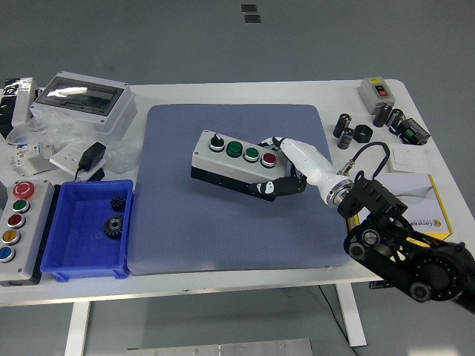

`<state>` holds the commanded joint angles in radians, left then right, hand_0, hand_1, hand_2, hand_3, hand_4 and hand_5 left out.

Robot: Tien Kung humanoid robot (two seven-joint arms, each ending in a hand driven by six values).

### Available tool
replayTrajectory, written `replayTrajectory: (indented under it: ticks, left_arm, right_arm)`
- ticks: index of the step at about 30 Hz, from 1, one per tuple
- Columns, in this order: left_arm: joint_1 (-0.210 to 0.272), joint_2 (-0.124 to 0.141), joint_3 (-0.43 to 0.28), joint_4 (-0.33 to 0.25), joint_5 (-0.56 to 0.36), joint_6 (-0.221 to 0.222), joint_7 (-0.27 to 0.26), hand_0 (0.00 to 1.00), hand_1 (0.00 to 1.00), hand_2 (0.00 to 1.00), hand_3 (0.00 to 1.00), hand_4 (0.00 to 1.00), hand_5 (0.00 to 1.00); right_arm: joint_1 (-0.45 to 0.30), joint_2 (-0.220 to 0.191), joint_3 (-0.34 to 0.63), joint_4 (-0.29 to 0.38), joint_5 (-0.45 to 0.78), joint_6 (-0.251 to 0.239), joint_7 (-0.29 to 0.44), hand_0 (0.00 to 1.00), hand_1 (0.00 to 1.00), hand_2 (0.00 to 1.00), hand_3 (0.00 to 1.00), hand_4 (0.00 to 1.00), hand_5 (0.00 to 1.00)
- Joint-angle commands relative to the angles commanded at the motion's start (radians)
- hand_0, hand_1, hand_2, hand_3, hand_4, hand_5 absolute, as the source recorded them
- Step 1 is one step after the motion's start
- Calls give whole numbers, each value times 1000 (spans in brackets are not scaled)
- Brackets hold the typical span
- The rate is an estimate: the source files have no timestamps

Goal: Pick up the button,place it on the desk,press the button,press the button

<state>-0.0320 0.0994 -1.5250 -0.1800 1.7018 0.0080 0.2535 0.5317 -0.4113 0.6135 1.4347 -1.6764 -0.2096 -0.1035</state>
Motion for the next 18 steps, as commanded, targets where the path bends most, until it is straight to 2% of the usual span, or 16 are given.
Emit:
replayTrajectory:
  ticks: [2, 3, 4, 8, 11, 14, 15, 18]
  left_arm:
    - [-2, 1, -3, 0, 5, 0, -1, 606, 601, 537, 602, 630, 242]
    - [-3, 1, -4, 0, 7, 0, -1, 606, 601, 537, 600, 629, 248]
    - [-4, 1, -4, 0, 8, 0, -1, 606, 601, 537, 600, 629, 248]
    - [-5, 1, -6, 0, 13, 0, -2, 606, 601, 537, 600, 629, 248]
    - [-4, -1, -7, 0, 15, 0, -2, 607, 601, 537, 600, 630, 255]
    - [-2, -2, -7, 0, 16, 0, 0, 607, 601, 537, 600, 630, 255]
    - [-2, -2, -7, 0, 19, 0, 0, 607, 601, 537, 600, 631, 260]
    - [-2, -3, -7, 0, 22, -1, 2, 607, 601, 537, 600, 631, 260]
  right_arm:
    - [21, -33, -43, 32, -29, -7, 43, 165, 308, 339, 386, 136, 2]
    - [30, -41, -67, 33, -50, -15, 63, 175, 311, 322, 340, 83, 2]
    - [36, -43, -86, 25, -68, -25, 76, 175, 311, 322, 340, 83, 2]
    - [39, -12, -150, -47, -154, -73, 97, 175, 311, 322, 340, 83, 2]
    - [23, 15, -155, -99, -186, -92, 93, 193, 321, 320, 345, 92, 2]
    - [6, 30, -144, -123, -191, -103, 92, 193, 321, 320, 345, 92, 2]
    - [-1, 34, -137, -128, -192, -104, 90, 327, 365, 341, 379, 158, 2]
    - [-19, 42, -122, -134, -200, -102, 82, 327, 365, 341, 379, 158, 2]
